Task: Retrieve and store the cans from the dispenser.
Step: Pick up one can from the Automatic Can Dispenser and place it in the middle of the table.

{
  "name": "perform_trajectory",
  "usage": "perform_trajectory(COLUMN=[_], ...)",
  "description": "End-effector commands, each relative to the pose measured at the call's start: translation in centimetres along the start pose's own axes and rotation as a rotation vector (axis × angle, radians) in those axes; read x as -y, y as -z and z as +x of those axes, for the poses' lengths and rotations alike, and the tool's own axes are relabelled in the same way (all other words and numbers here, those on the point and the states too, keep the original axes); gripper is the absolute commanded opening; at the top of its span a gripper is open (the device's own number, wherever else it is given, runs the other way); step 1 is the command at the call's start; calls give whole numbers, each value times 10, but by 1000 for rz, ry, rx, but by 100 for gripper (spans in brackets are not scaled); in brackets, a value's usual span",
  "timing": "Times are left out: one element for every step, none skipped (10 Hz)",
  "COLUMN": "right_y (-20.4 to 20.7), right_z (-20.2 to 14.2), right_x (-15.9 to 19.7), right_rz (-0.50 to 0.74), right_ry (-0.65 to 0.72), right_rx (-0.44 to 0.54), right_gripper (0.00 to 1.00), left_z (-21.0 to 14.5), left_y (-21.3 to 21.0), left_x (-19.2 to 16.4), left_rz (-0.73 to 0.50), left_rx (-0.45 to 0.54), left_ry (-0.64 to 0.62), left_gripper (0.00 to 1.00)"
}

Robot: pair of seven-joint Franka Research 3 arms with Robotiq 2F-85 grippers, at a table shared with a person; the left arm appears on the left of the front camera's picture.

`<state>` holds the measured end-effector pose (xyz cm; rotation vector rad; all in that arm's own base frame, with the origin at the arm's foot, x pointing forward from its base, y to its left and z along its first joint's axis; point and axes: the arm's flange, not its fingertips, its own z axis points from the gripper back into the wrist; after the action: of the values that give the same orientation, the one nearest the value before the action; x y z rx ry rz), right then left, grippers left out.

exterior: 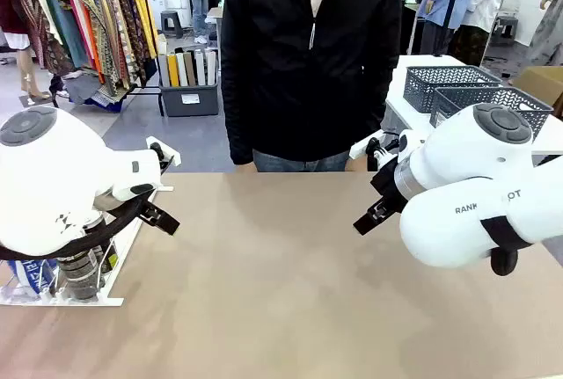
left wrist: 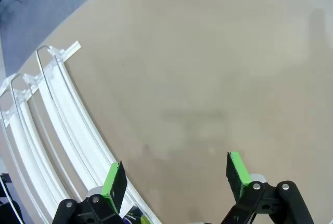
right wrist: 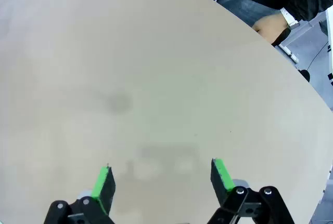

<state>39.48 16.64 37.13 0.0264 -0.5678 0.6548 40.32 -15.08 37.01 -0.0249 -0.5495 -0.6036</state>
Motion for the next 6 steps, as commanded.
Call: perform_trajectory(right_y=[0, 0, 0, 0, 0, 0], right_z=[0, 0, 0, 0, 0, 0], right_x=[0, 0, 0, 0, 0, 0], right_rz=[0, 0, 0, 0, 0, 0], right_ry=[0, 0, 0, 0, 0, 0], right_rx=[0, 0, 0, 0, 0, 0], right_gripper=[100, 100, 100, 100, 100, 100], left_z=[0, 0, 0, 0, 0, 0], left_y=[0, 0, 0, 0, 0, 0], left_x=[0, 0, 0, 0, 0, 0], left_rz=[0, 0, 0, 0, 0, 0], left_rx=[1, 1, 1, 1, 1, 1], left_ry=[0, 0, 0, 0, 0, 0], left_gripper=[100, 100, 100, 100, 100, 100])
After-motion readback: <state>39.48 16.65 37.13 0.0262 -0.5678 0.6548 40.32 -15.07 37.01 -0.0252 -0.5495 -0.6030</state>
